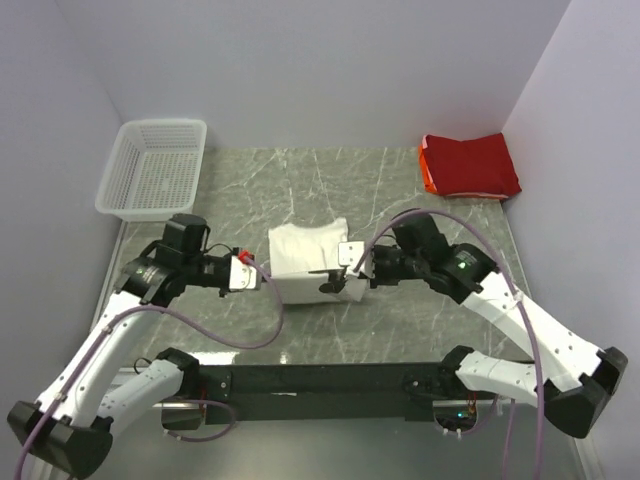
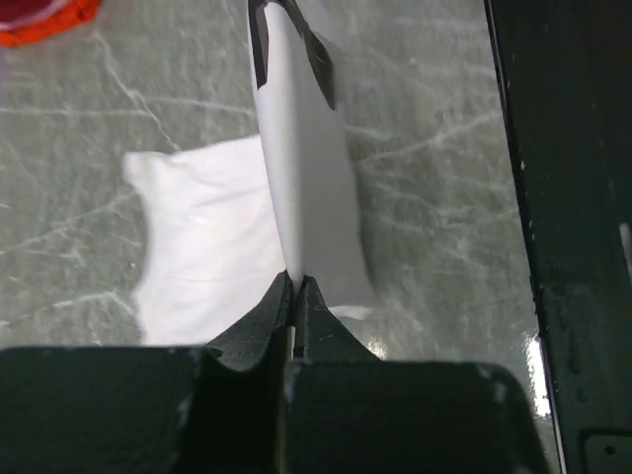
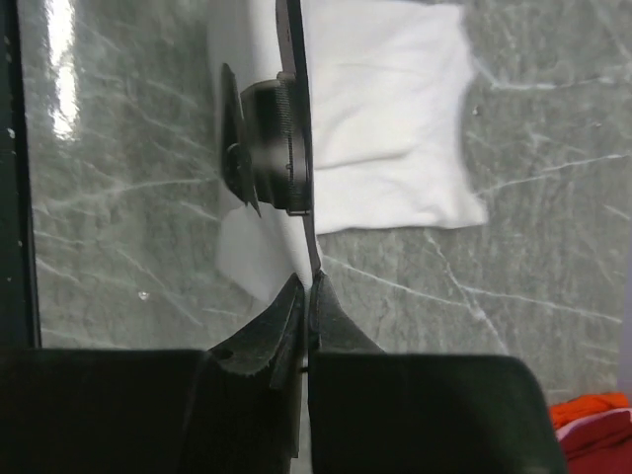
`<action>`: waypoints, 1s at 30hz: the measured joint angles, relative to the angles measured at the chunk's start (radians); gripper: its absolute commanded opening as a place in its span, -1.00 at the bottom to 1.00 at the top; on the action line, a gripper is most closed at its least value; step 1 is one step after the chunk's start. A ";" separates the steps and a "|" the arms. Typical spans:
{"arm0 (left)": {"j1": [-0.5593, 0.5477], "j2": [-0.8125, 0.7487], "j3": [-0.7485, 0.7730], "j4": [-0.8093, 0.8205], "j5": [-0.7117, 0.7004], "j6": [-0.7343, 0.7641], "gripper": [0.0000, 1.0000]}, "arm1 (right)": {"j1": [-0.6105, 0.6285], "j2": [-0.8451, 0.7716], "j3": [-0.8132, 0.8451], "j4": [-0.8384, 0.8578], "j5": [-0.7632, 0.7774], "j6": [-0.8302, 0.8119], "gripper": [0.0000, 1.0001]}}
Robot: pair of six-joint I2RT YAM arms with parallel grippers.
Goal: Fold and stack the t-shirts
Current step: Fold the tshirt
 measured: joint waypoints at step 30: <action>0.166 0.739 0.355 0.093 -0.015 -0.058 -0.99 | -0.277 0.731 0.477 -0.109 -0.139 -0.236 -1.00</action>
